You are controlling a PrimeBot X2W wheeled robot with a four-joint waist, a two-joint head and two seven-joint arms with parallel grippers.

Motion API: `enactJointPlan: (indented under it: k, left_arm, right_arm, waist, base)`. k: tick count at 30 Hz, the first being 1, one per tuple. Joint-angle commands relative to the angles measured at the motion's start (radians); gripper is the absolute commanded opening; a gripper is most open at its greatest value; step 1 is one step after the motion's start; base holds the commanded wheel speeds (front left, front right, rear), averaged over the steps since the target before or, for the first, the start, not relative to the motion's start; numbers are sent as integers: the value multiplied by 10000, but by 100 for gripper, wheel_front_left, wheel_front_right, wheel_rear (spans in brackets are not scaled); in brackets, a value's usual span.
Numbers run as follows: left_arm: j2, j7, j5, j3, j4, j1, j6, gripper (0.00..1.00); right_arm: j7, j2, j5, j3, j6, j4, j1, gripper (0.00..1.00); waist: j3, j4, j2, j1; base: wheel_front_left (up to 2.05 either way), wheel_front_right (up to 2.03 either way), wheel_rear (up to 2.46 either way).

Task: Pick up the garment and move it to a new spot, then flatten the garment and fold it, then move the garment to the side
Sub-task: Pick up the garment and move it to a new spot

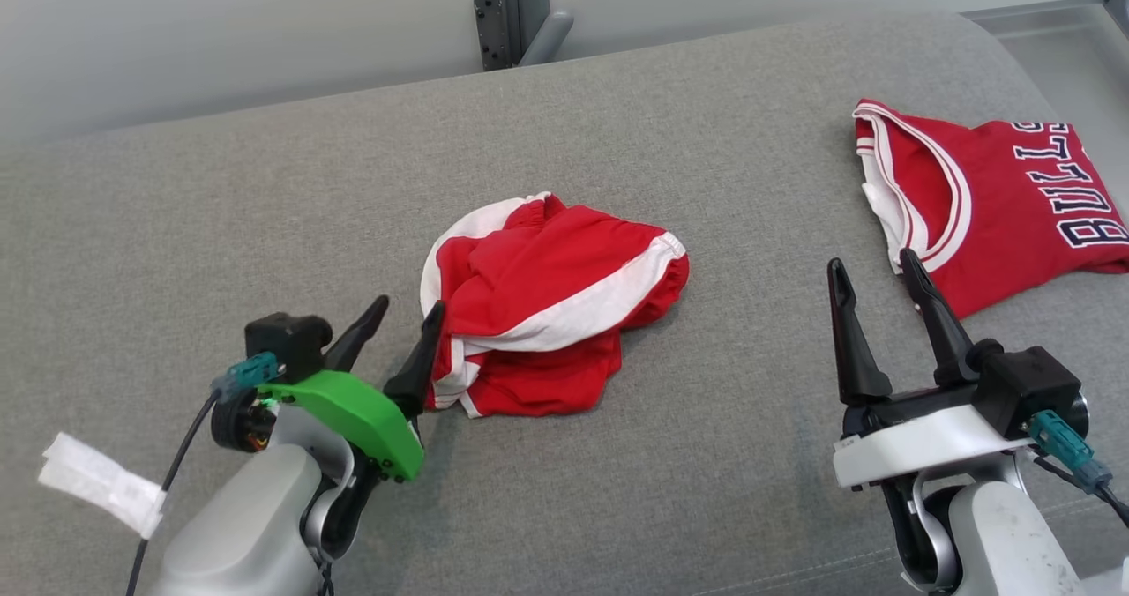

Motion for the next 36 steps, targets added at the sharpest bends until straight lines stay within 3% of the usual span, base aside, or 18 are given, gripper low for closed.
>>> enactJointPlan:
  k: [1,7,15,24,36]
  left_arm:
    - [121,-39,367,437,-255,379,170,100]
    - [49,-33,2096,2911,-2169,2201,1066,100]
    - [-646,-34,3784,5413,-4339,4554,1672,100]
    - [-1499,-35,4947,6884,-5490,6147,1765,100]
    - [-2189,-35,5943,7551,-5584,6812,1360,100]
  right_arm:
    - [-45,-14,-92,-44,-16,42,155,100]
    - [-74,-14,-254,-139,-16,149,312,100]
    - [-169,-14,-358,-153,-16,289,608,100]
    - [-245,-15,-332,85,-16,406,951,100]
    - [-348,-15,-202,348,-16,784,895,100]
  waist:
    - [-193,145,70,1]
    - [-506,334,70,1]
    - [-812,590,70,1]
    - [-1029,742,70,1]
    - [-1091,779,70,1]
  base:
    - [0,0,0]
    - [0,0,0]
    - [0,0,0]
    - [0,0,0]
    - [0,0,0]
